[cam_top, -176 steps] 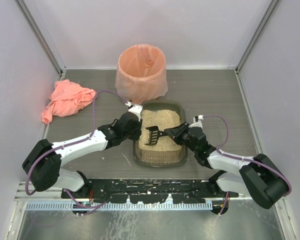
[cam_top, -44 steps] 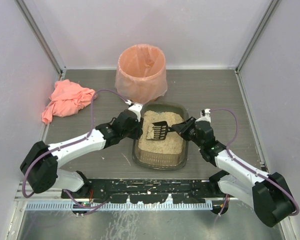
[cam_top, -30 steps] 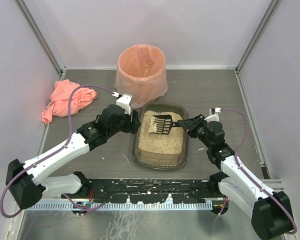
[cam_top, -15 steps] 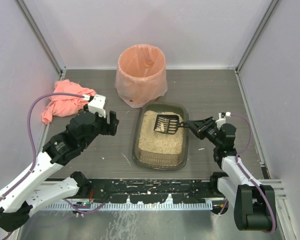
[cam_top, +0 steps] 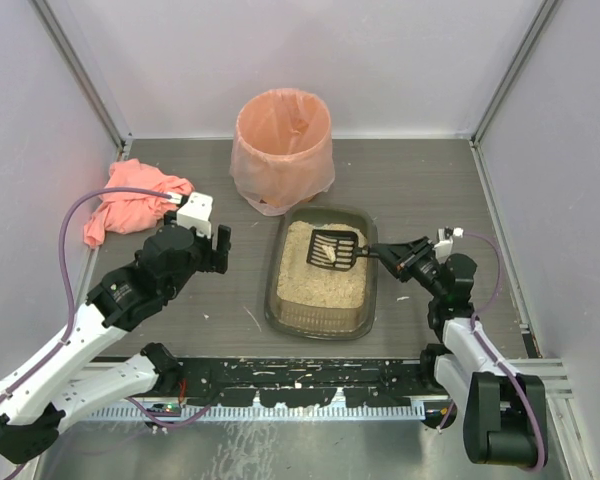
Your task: Clean the litter box
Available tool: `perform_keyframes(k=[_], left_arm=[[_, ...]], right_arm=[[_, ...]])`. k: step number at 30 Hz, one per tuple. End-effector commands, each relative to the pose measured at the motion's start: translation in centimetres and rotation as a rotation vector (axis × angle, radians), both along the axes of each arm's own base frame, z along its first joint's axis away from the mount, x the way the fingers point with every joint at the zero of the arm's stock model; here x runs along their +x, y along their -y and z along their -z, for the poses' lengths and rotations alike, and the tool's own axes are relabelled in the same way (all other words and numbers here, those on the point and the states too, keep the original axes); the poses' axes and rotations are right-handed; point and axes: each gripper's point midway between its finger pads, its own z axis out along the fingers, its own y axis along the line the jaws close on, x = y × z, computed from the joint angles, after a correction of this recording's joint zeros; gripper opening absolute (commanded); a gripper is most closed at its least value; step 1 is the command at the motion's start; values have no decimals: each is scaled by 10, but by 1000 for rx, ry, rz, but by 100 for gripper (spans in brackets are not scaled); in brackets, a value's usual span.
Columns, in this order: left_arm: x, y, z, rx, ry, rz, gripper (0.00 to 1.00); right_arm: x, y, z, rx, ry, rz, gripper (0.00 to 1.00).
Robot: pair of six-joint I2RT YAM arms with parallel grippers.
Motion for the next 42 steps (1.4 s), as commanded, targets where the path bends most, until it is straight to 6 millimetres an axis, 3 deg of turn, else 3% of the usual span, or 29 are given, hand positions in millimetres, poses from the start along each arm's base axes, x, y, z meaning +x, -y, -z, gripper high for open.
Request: perform_keyframes(k=[1, 2, 5, 9, 11, 12, 15, 16, 19, 23, 26, 29, 31, 33, 37, 42], left_arm=[[2, -6, -8, -2, 33, -26, 76], [2, -6, -8, 0, 30, -25, 76], [2, -7, -6, -1, 25, -28, 77], [2, -6, -6, 0, 23, -28, 77], [1, -7, -4, 2, 20, -29, 77], [1, -7, -4, 0, 20, -31, 77], [2, -6, -6, 3, 21, -28, 77], [1, -7, -5, 5, 20, -31, 77], [1, -7, -3, 3, 14, -29, 78], [2, -6, -4, 8, 12, -26, 78], [1, -7, -2, 4, 8, -27, 78], [0, -7, -3, 1, 10, -27, 78], [0, -7, -2, 2, 9, -27, 78], [-1, -7, -2, -1, 8, -25, 78], [0, -6, -3, 2, 7, -21, 79], [-1, -6, -1, -3, 3, -18, 79]], right_arm=[[2, 12, -19, 4, 64, 36, 1], [3, 16, -17, 12, 61, 62, 0], [-2, -10, -27, -19, 101, -60, 0], [2, 17, -14, 16, 49, 71, 1], [-2, -10, -25, -18, 93, -51, 1], [-2, -13, -27, -38, 105, -71, 1], [4, 20, -18, -4, 56, 83, 1], [5, 18, -22, -8, 73, 76, 1], [2, -12, -31, -81, 112, -75, 1], [6, 14, -20, -36, 66, 50, 1], [2, -9, -27, -69, 107, -65, 1], [6, 16, -23, -54, 82, 66, 1], [5, 2, -40, -96, 143, -1, 1], [5, -5, -42, -157, 156, -58, 0], [10, 9, -56, -209, 199, 18, 1], [18, 7, -77, -185, 234, 0, 0]])
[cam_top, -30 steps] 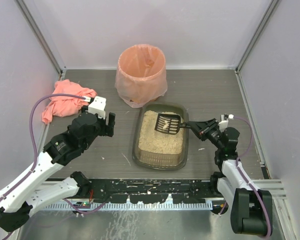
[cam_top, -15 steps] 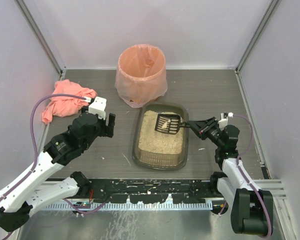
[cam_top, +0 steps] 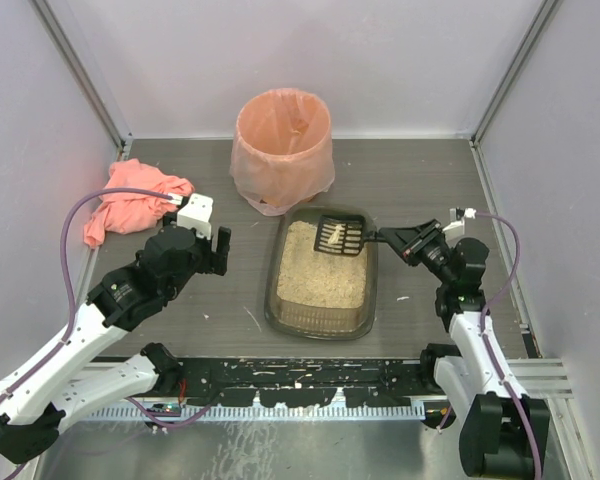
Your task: Clean the litter box
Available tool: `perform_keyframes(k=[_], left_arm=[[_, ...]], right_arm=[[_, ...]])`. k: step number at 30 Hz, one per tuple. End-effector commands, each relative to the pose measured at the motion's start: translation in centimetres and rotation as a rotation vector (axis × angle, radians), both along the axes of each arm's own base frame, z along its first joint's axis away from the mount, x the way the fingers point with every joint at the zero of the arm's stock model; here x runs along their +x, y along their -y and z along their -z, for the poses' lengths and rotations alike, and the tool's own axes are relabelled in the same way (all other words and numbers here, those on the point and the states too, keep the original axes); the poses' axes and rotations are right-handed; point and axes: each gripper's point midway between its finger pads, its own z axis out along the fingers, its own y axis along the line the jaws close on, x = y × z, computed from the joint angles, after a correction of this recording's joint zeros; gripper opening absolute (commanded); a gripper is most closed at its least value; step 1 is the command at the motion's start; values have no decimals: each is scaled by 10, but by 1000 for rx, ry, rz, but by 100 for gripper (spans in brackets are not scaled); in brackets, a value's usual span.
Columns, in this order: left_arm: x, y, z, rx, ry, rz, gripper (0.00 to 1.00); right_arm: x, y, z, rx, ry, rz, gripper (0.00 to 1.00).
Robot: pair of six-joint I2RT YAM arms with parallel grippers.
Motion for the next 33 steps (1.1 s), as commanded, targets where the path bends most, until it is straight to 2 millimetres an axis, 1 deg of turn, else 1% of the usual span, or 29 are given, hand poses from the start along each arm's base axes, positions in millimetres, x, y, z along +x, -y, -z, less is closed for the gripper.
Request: perform_keyframes(k=[1, 3, 7, 10, 11, 12, 13, 17, 19, 21, 22, 23, 26, 29, 32, 33], left_arm=[[1, 0, -7, -25, 20, -4, 79], [1, 0, -6, -22, 17, -4, 79], [2, 0, -4, -16, 7, -7, 79], [1, 0, -3, -16, -1, -5, 79], [1, 0, -2, -15, -3, -7, 79], [1, -1, -2, -16, -4, -10, 79], [1, -1, -1, -17, -6, -11, 79], [4, -1, 3, -19, -29, -20, 80], [4, -1, 5, -15, -36, -20, 79], [5, -2, 5, -16, -36, -26, 80], [5, -2, 5, -20, -35, -27, 79], [4, -3, 5, -22, -34, -27, 80], [4, -3, 6, -29, -36, -26, 80], [5, -1, 7, -31, -43, -23, 80], [6, -1, 8, -34, -50, -21, 80], [6, -1, 8, -35, -51, -23, 80]], right_arm=[[11, 2, -40, -20, 110, 0, 1], [18, 4, -54, -6, 130, 17, 1], [35, 8, -90, 38, 172, 45, 1], [55, 8, -112, 62, 192, 67, 0], [62, 7, -124, 64, 208, 71, 0], [70, 4, -124, 68, 198, 72, 1], [78, 0, -138, 71, 221, 68, 1], [111, -19, -172, 74, 277, 58, 1], [129, -30, -192, 61, 315, 44, 1], [152, -38, -204, 31, 338, 35, 1], [168, -43, -200, 11, 333, 28, 1], [179, -47, -207, -17, 361, 18, 1], [209, -57, -217, -112, 416, 2, 1], [238, -68, -216, -257, 462, -5, 0], [263, -80, -208, -406, 492, -24, 1], [265, -88, -213, -462, 545, -45, 1]])
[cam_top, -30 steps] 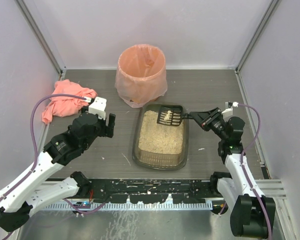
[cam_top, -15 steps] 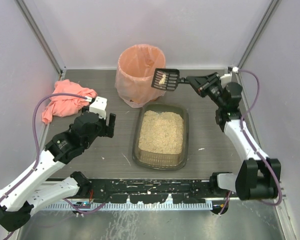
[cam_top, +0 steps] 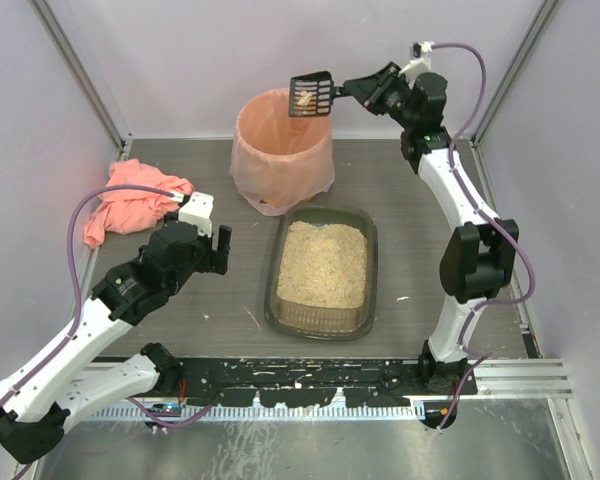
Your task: Clean the litter box
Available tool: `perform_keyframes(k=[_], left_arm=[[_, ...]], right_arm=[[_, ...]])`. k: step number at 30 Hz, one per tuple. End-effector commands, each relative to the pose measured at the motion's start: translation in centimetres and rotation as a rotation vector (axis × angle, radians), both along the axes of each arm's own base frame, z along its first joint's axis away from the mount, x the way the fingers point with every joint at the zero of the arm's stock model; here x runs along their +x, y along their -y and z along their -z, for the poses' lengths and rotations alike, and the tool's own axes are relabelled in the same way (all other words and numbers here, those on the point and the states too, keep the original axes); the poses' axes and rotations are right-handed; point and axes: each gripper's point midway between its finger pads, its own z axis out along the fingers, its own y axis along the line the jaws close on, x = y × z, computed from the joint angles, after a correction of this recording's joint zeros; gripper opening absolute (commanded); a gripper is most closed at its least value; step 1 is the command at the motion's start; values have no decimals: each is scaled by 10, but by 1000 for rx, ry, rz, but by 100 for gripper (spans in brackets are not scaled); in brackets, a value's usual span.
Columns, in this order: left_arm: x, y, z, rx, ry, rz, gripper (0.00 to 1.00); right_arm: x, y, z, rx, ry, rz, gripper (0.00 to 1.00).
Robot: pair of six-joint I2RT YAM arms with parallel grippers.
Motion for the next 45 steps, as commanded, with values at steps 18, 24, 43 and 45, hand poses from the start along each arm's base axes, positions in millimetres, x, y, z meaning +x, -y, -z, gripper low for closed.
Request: perform_keyframes(k=[18, 24, 43, 45], left_arm=[[5, 2, 0, -30, -11, -4, 80], [5, 2, 0, -39, -15, -10, 80], [24, 78, 29, -341, -87, 104, 77], [25, 81, 33, -345, -97, 108, 76]], right_arm=[[-32, -82, -72, -992, 620, 231, 1], [-70, -72, -109, -938, 651, 303, 1], [-226, -4, 19, -779, -19, 69, 1], [-227, -2, 39, -857, -79, 106, 1]])
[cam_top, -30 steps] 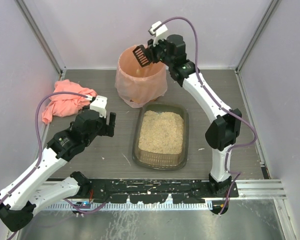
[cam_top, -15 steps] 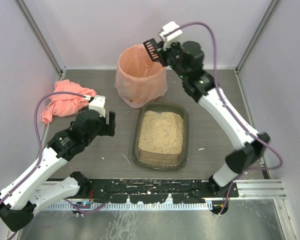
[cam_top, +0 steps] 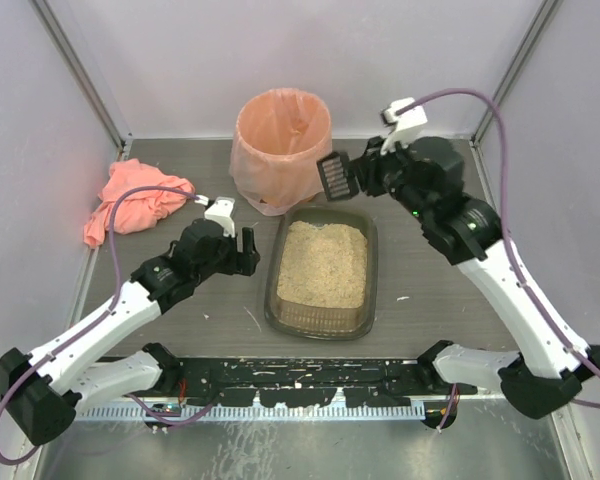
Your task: Clean the litter box
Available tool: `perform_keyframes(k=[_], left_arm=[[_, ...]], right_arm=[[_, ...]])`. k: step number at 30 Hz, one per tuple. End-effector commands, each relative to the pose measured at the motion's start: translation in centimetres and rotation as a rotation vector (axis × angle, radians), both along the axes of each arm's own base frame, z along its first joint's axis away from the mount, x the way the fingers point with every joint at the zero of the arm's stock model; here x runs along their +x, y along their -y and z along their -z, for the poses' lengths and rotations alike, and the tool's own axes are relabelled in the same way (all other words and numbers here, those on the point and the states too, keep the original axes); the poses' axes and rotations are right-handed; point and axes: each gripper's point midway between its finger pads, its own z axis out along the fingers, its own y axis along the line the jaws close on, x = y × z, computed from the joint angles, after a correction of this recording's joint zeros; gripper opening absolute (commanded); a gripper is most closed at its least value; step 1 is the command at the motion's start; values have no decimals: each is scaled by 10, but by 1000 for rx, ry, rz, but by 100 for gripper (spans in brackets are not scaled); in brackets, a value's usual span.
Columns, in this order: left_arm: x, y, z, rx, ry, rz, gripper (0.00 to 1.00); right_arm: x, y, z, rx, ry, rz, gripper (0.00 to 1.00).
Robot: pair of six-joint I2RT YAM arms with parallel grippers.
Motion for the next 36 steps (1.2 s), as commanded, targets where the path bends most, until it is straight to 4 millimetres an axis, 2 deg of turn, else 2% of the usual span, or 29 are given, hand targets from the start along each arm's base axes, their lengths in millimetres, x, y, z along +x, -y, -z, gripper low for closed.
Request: perform_keyframes(k=[1, 4, 8, 12, 15, 19, 23, 29, 36], left_arm=[[14, 25, -25, -135, 77, 35, 76], [13, 18, -26, -134, 91, 12, 75], [7, 7, -23, -120, 104, -12, 76], [5, 7, -14, -113, 85, -5, 76], [5, 7, -13, -102, 75, -4, 76], [3, 3, -13, -97, 81, -10, 76], [0, 1, -9, -102, 75, -15, 76], [-2, 17, 0, -144, 34, 32, 74], [-3, 19, 3, -144, 24, 44, 73]], right_arm=[[-3, 3, 81, -176, -241, 123, 0], [-10, -4, 105, -303, -278, 178, 1], [-8, -1, 134, -447, -296, 271, 1], [6, -11, 162, -524, -296, 303, 1], [20, -15, 171, -619, -259, 364, 1], [35, -27, 190, -700, -245, 349, 1], [44, -25, 207, -794, -230, 382, 1], [54, -30, 224, -849, -210, 391, 1], [49, -50, 259, -787, -286, 288, 1]])
